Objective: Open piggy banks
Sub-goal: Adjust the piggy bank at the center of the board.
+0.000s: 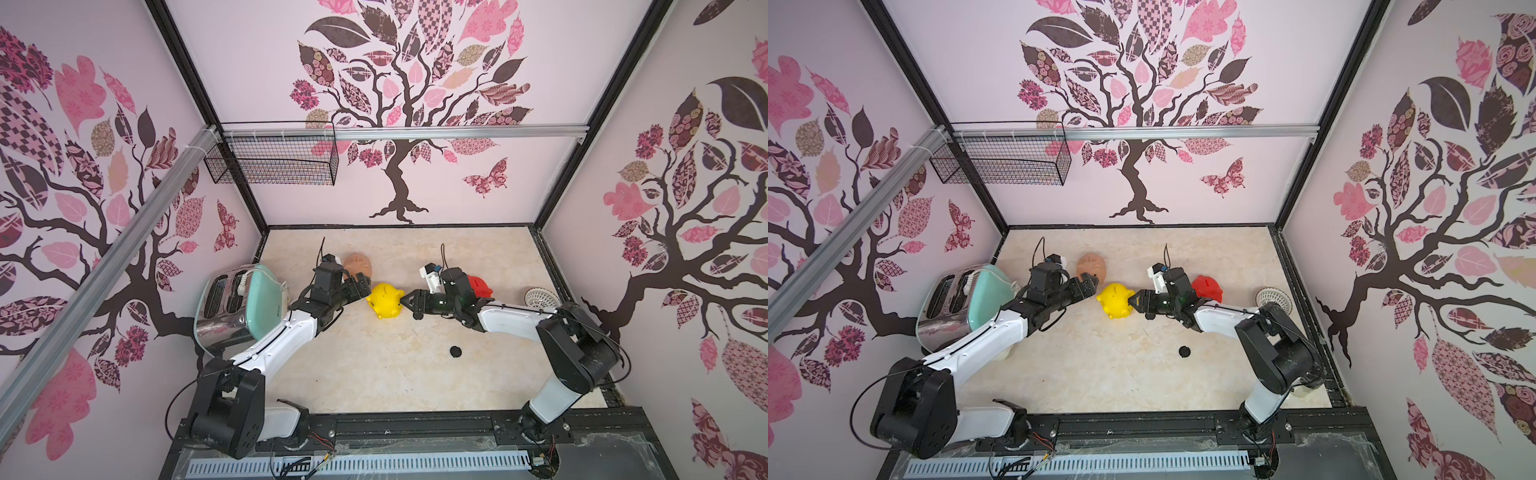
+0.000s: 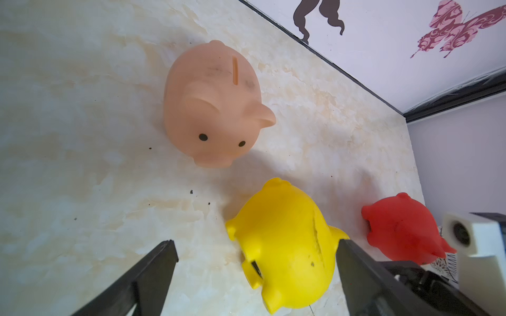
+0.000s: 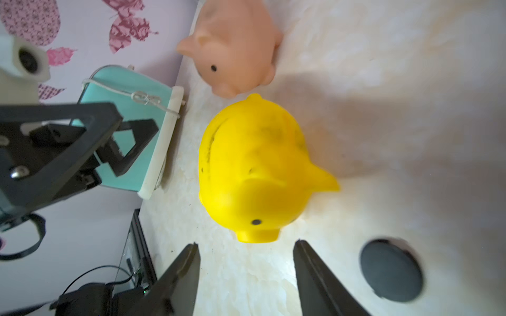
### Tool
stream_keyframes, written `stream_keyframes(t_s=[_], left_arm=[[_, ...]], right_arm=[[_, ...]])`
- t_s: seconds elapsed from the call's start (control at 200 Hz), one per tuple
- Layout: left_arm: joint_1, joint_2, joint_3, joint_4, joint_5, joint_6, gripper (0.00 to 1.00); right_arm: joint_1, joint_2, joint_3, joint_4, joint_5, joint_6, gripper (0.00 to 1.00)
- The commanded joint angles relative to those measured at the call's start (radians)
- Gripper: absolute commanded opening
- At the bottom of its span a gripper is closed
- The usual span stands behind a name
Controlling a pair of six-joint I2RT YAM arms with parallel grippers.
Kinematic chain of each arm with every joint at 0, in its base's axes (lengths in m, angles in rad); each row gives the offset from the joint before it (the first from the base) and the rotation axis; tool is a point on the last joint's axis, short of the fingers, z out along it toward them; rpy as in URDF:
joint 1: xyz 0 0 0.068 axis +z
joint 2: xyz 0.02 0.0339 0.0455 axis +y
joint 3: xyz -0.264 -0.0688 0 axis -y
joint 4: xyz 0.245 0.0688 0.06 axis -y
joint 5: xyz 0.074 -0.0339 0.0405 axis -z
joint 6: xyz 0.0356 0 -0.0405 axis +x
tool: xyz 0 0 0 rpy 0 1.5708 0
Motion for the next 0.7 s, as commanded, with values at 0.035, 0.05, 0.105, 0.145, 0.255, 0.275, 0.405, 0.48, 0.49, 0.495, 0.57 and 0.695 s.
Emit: stream_keyframes(t_s=[0.035,0.05,0.105,0.145,0.255,0.275,0.405,0.48,0.49,0.495,0.57,0.695], left_arm=[[-0.114,0.002,0.014,-0.054,-0.066,0.018,0.97],[-0.123,0.007,0.019,-0.062,-0.075,0.019,0.97],[-0.132,0.029,0.023,-0.070,-0.090,0.015,0.97],[-0.132,0.049,0.023,-0.058,-0.103,0.014,0.97],[-0.122,0.147,0.068,-0.037,-0.103,0.058,0.97],[-0.120,0.168,0.083,-0.043,-0.098,0.066,0.97],[-0.118,0.261,0.135,-0.023,-0.030,0.097,0.96],[-0.118,0.280,0.133,-0.004,-0.008,0.093,0.95],[-0.118,0.282,0.132,-0.003,-0.008,0.091,0.95],[-0.118,0.282,0.132,-0.001,-0.008,0.091,0.95],[-0.118,0.282,0.125,0.005,-0.007,0.090,0.95],[-0.118,0.286,0.127,-0.001,0.006,0.098,0.94]], right_arm=[[-0.052,-0.054,0.010,-0.064,0.232,-0.045,0.57],[-0.055,-0.049,0.014,-0.067,0.227,-0.044,0.57],[-0.066,-0.026,0.028,-0.070,0.156,-0.035,0.58],[-0.067,-0.013,0.024,-0.039,0.103,-0.023,0.60],[-0.067,0.028,0.015,0.018,0.004,0.020,0.62],[-0.067,0.034,0.018,0.017,-0.006,0.020,0.62],[-0.065,0.085,0.039,0.013,-0.078,0.022,0.61],[-0.061,0.106,0.046,0.014,-0.101,0.019,0.61],[-0.061,0.106,0.046,0.015,-0.101,0.018,0.61],[-0.060,0.106,0.046,0.015,-0.101,0.018,0.61],[-0.060,0.119,0.050,0.015,-0.105,0.009,0.61],[-0.060,0.156,0.069,0.026,-0.111,0.009,0.62]])
